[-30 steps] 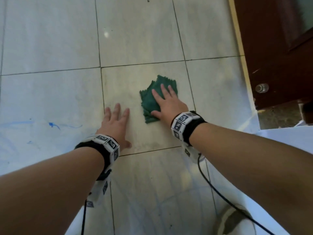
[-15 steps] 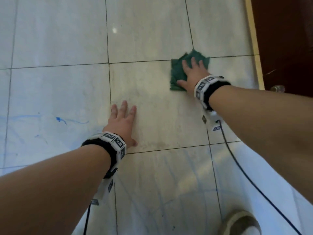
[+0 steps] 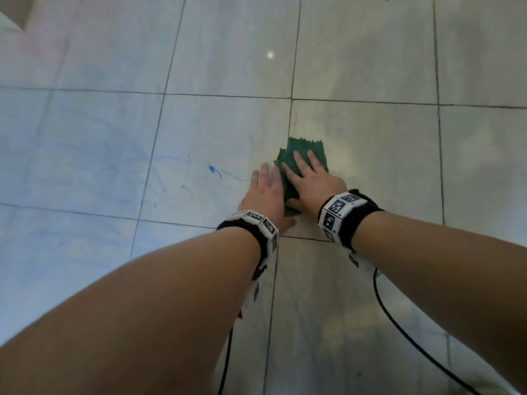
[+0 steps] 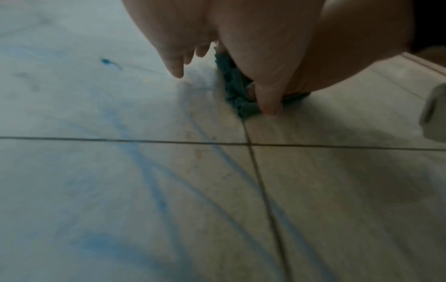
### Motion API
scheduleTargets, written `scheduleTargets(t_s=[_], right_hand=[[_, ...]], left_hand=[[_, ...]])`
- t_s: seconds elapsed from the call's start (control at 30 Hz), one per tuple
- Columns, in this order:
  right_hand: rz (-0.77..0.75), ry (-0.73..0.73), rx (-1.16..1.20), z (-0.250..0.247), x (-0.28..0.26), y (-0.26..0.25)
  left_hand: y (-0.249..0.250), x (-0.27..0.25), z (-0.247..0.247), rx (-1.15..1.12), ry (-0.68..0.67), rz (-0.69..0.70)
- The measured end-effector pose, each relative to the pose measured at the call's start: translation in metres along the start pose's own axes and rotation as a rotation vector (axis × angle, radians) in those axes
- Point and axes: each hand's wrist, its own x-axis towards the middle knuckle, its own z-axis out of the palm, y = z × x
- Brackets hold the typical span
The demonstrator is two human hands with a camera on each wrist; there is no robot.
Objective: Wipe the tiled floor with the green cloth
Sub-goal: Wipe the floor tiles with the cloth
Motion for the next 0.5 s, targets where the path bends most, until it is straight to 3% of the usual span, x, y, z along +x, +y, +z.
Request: scheduleTargets(t_s=[0.13,0.2,0.27,0.33,0.5], right_hand=[[-0.114,-0.043,0.085,-0.010,0.011,-0.042],[-0.131,0.022,0.149,-0.018,0.009,-0.041],[-0.042,0.165,0.197,-0.021,0.001,-0.023],[0.084,0.218,0.206,-0.014,-0.010,0.006],[0.210,0.061,0.174,0.018,-0.031,0.049]], left_hand=[[-0.035,-0.013,-0.020,0.024,0.095,0.044],[-0.042,-0.012,-0.030,0.099,0.096,0.070],[-0.040,-0.006,-0.034,0.137,0.086,0.119],[-0.031,0.003,-0.031,0.155,0.058,0.182],[-0.014,0.025,-0.007,0.177,-0.073,0.193]])
